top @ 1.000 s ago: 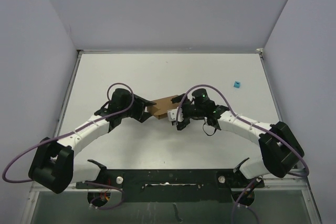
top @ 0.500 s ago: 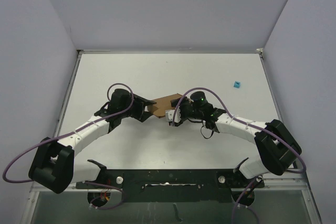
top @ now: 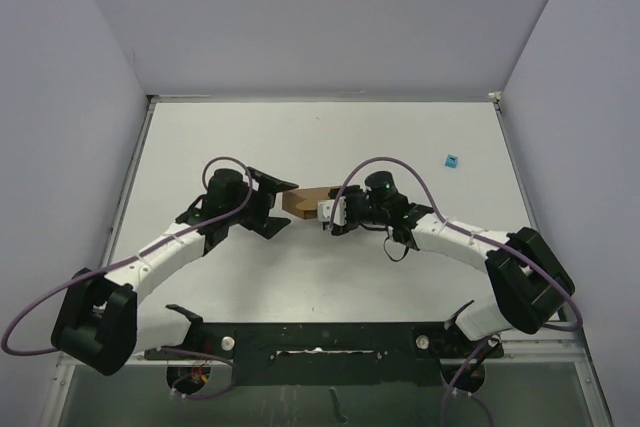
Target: Fold the paper box
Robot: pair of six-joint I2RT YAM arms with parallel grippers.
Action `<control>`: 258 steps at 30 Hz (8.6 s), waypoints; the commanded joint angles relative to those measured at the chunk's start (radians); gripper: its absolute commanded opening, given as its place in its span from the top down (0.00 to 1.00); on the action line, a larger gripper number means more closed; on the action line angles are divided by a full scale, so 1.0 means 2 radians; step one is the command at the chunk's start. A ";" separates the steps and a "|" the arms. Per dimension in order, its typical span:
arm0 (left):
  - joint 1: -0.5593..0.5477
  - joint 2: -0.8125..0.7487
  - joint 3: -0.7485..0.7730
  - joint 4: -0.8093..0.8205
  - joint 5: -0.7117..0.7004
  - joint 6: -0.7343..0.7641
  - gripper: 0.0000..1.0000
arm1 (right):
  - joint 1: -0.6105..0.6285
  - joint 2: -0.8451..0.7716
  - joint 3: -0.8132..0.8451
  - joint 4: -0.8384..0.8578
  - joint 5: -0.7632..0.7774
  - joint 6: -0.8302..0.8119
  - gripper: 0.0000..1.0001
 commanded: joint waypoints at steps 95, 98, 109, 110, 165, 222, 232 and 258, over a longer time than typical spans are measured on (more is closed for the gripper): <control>0.017 0.120 0.072 0.045 0.070 0.503 0.34 | -0.183 0.125 0.234 -0.347 -0.245 0.219 0.75; 0.017 0.106 0.064 0.049 0.086 0.506 0.34 | -0.179 0.023 0.140 -0.326 -0.292 0.040 0.44; 0.017 0.102 0.013 0.092 0.087 0.511 0.33 | -0.096 -0.009 -0.003 -0.299 -0.258 -0.229 0.30; 0.017 0.106 0.012 0.098 0.087 0.510 0.33 | -0.084 -0.002 -0.006 -0.286 -0.242 -0.227 0.31; 0.009 0.205 0.042 0.095 0.104 0.525 0.48 | -0.043 0.077 0.084 -0.259 -0.143 -0.011 0.94; 0.004 0.218 0.077 0.069 0.127 0.550 0.52 | -0.049 0.097 0.139 -0.352 -0.143 -0.012 0.99; 0.001 0.220 0.086 0.068 0.142 0.557 0.53 | -0.031 0.099 0.152 -0.346 -0.155 0.031 1.00; -0.063 0.232 0.167 0.035 0.180 0.784 0.49 | -0.205 0.076 0.141 -0.198 -0.116 0.199 1.00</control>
